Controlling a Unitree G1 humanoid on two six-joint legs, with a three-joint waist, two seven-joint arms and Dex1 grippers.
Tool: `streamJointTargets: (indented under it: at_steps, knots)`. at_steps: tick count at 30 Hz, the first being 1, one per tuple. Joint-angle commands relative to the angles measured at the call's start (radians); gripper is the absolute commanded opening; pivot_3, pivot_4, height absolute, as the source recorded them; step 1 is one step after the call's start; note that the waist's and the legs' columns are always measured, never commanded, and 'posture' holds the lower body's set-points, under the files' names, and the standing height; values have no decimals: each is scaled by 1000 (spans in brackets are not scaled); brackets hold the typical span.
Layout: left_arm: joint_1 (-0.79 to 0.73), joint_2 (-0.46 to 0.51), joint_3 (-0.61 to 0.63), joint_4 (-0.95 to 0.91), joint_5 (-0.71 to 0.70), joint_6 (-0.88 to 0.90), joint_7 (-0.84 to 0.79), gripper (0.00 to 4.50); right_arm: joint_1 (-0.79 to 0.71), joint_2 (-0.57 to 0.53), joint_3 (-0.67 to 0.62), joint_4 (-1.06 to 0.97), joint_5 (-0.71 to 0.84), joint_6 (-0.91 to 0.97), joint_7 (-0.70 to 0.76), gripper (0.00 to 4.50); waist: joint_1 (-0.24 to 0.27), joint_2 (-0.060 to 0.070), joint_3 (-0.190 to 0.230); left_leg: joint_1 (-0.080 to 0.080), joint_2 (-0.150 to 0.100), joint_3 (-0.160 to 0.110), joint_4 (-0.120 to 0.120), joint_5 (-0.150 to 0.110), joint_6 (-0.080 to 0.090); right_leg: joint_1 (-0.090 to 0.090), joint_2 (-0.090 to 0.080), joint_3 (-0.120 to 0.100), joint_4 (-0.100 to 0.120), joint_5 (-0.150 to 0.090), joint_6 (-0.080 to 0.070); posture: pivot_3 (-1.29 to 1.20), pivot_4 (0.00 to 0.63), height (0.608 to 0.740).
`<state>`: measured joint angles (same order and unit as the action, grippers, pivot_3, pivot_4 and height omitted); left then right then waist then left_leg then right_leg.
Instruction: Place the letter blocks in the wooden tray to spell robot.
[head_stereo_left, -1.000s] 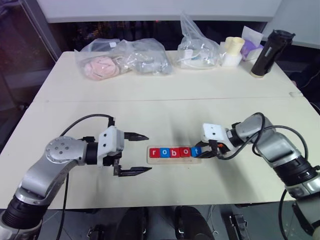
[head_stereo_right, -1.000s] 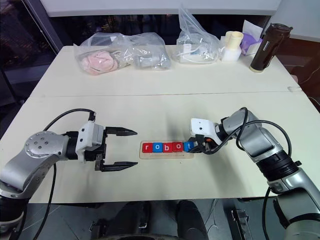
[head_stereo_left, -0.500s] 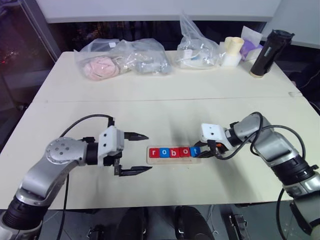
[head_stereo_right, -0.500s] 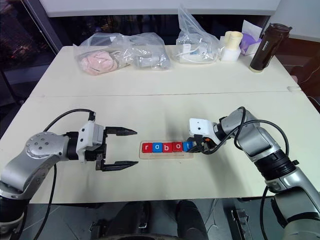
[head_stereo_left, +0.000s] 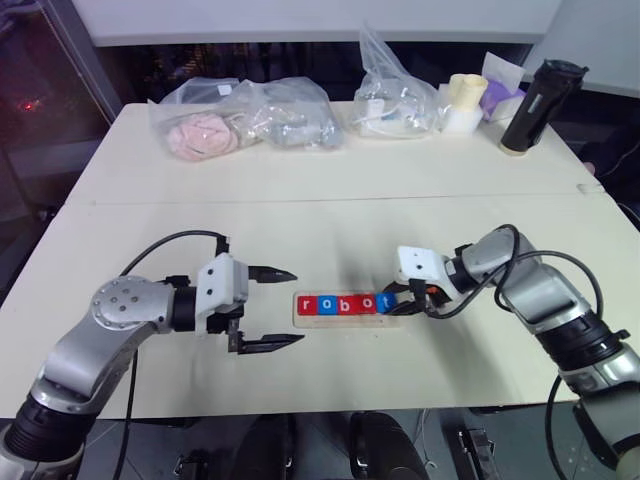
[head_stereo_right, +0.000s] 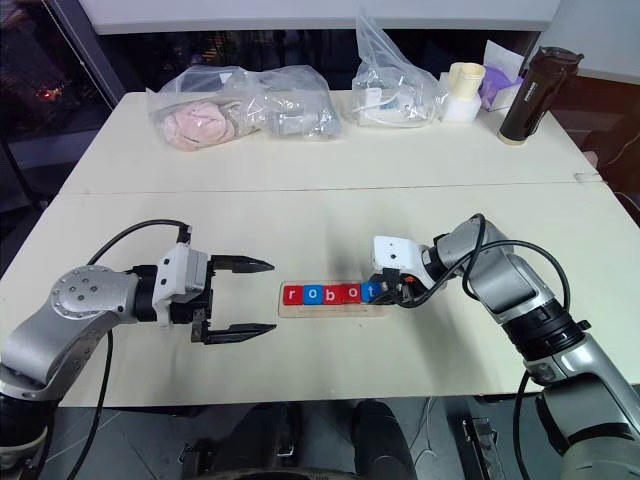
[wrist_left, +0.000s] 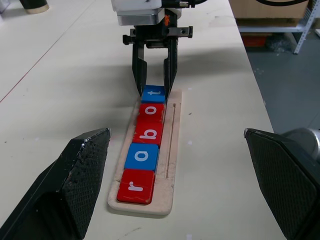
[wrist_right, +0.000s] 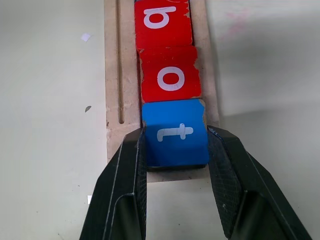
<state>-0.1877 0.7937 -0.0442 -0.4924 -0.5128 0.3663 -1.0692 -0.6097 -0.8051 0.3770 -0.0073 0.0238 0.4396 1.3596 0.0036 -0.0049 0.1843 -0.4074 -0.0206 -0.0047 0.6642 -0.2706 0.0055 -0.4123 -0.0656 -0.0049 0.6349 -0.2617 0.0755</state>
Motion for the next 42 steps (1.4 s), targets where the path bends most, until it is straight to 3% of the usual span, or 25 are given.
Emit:
streamJointTargets:
  at_steps: [1,16,17,21,22,35,42]
  knots:
    - [6,4,26,-38,-16,-2,4,4500,-3,2,-2,-44,5,9,0,1118,0,0,0,0,0,0,0,0,0,0,0,0,0,0,0,0,150,740]
    - [4,0,23,-34,-14,-9,3,4500,2,-4,9,-79,9,51,12,1118,1,0,0,0,0,0,0,0,0,0,0,0,0,0,0,0,150,740]
    - [4,0,22,-33,-13,-10,3,4500,2,-3,8,-80,8,51,11,2183,1,0,0,0,0,0,0,0,0,0,0,0,0,0,0,0,150,740]
    - [1,0,20,-30,-12,-11,1,4500,0,0,6,-80,6,48,7,4178,1,0,0,0,0,0,0,0,0,0,0,0,0,0,0,0,150,740]
    - [0,0,20,-29,-11,-11,0,4500,-1,0,5,-80,4,48,5,4404,1,0,0,0,0,0,0,0,0,0,0,0,0,0,0,0,150,740]
    - [-1,1,19,-27,-11,-11,-3,4500,-8,-33,-113,-189,81,136,-42,4404,2,0,0,0,0,0,0,0,0,0,0,0,0,0,0,0,150,740]
    - [-18,-6,10,-21,-10,-7,-5,4500,18,-46,-100,-140,58,86,-77,4404,3,0,0,0,0,0,0,0,0,0,0,0,0,0,0,0,150,740]
